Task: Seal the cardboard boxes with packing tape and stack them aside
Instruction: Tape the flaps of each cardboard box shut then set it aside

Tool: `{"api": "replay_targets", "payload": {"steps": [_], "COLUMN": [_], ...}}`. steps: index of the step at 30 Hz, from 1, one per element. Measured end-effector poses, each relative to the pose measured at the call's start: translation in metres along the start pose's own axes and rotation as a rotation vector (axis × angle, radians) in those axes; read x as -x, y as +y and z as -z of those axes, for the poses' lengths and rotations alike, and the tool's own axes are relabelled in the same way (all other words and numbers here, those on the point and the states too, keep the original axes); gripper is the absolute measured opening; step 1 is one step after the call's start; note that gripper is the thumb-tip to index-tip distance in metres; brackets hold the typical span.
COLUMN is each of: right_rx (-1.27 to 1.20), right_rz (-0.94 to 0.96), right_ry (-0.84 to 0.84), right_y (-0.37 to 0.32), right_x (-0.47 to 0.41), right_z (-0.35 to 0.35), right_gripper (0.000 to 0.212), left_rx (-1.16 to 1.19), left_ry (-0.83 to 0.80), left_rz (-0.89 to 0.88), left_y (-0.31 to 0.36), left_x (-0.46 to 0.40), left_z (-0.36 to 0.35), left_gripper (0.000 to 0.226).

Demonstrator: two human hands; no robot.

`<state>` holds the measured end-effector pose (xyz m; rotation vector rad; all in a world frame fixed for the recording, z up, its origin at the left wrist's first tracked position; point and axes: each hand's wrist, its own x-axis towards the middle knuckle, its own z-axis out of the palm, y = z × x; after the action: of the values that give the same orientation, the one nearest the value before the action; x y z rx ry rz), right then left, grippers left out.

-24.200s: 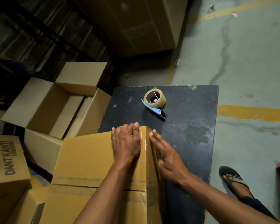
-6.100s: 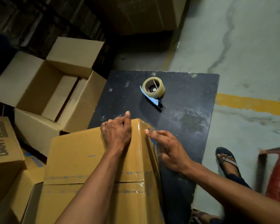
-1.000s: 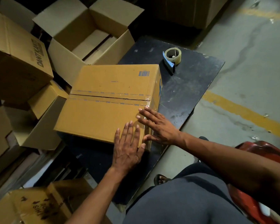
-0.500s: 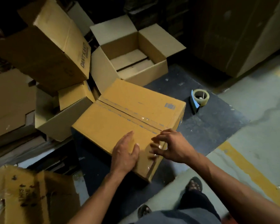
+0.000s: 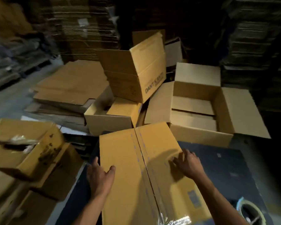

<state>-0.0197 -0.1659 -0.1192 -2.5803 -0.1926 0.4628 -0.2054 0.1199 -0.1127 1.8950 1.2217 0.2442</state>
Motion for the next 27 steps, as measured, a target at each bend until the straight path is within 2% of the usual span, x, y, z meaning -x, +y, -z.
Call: {"api": "replay_targets", "payload": {"steps": [3, 6, 11, 13, 15, 18, 20, 23, 27], "right_rx": [-0.069, -0.099, -0.112, -0.127, -0.168, -0.265, -0.328, -0.387, -0.446], "right_rz": [-0.014, -0.016, 0.001, 0.02, 0.027, 0.04, 0.04, 0.023, -0.076], "right_ry": [-0.106, -0.142, -0.024, 0.015, 0.058, 0.169, 0.251, 0.43, 0.675], "right_y": [-0.012, -0.021, -0.034, -0.042, -0.053, -0.063, -0.058, -0.027, 0.037], "right_x": [-0.021, -0.023, -0.003, 0.015, 0.042, 0.087, 0.118, 0.163, 0.218], "right_z": [-0.005, -0.012, 0.012, 0.036, 0.067, 0.117, 0.146, 0.184, 0.23], "right_gripper": [0.075, 0.078, 0.091, 0.088, 0.075, 0.06, 0.058, 0.06, 0.061], "left_rx": [0.218, 0.226, 0.078, 0.062, 0.041, 0.048, 0.074, 0.162, 0.222], "left_ry": [-0.031, -0.01, 0.087, 0.093, 0.088, 0.076, 0.069, -0.012, -0.162], "left_rz": [0.149, 0.148, -0.038, -0.134, -0.217, -0.334, -0.414, -0.539, -0.737], "left_y": [0.0, 0.005, 0.038, 0.056, 0.078, 0.115, 0.14, 0.169, 0.201], "left_x": [0.001, 0.011, 0.039, 0.043, 0.049, 0.068, 0.09, 0.125, 0.18], "left_z": [-0.006, -0.009, 0.012, 0.028, 0.042, 0.055, 0.056, 0.044, 0.009], "left_gripper": [0.088, 0.084, 0.081, 0.082, 0.081, 0.074, 0.067, 0.061, 0.068]}}
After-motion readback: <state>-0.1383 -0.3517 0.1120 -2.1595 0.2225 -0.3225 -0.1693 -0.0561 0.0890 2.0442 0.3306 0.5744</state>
